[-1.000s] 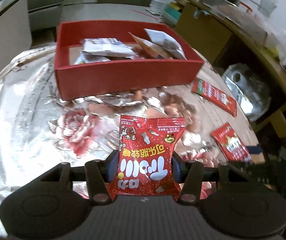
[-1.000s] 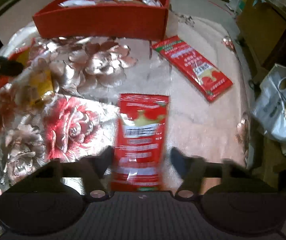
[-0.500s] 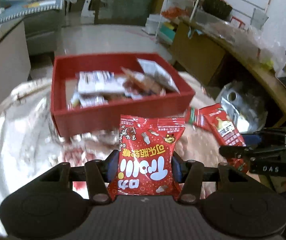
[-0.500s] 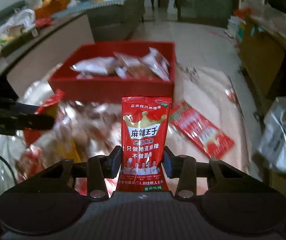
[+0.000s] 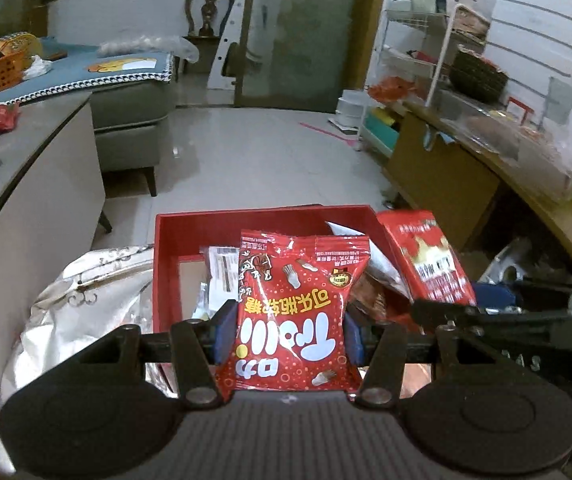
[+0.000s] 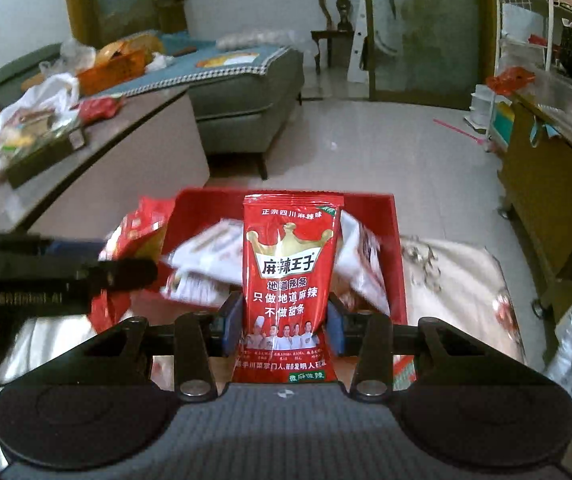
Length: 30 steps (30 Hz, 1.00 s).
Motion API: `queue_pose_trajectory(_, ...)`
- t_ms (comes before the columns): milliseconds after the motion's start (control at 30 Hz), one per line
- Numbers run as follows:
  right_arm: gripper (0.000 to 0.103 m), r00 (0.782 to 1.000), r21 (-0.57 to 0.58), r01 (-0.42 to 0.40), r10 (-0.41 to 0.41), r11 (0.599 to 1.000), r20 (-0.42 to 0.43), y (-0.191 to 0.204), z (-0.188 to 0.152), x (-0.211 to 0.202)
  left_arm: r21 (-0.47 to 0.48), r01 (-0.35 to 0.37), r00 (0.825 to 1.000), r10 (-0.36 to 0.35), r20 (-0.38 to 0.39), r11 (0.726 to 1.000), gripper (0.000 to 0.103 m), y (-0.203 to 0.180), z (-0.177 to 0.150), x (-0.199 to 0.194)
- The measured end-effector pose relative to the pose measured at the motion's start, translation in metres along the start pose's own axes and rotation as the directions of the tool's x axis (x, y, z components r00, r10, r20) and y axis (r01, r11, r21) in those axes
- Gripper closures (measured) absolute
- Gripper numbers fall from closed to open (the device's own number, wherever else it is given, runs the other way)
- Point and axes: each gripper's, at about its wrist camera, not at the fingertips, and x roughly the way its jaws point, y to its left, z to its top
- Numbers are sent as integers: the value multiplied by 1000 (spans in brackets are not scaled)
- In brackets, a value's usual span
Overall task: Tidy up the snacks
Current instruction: 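Lift and carry the red packet and red candy bag over the red box, then lower both packs into the box and open both grippers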
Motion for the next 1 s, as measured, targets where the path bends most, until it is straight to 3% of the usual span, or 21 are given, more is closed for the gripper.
queue_pose_trajectory(600,53,999,-12,11,-11,1000,-36,6,15,68,-16,-106,994,106,-38,994,56,15,11,62)
queue_pose_trajectory(1000,53,999,-22,21,-22,1000,-46,6,16,74,-15,-127,991,126,-51,992,56,13,9,71)
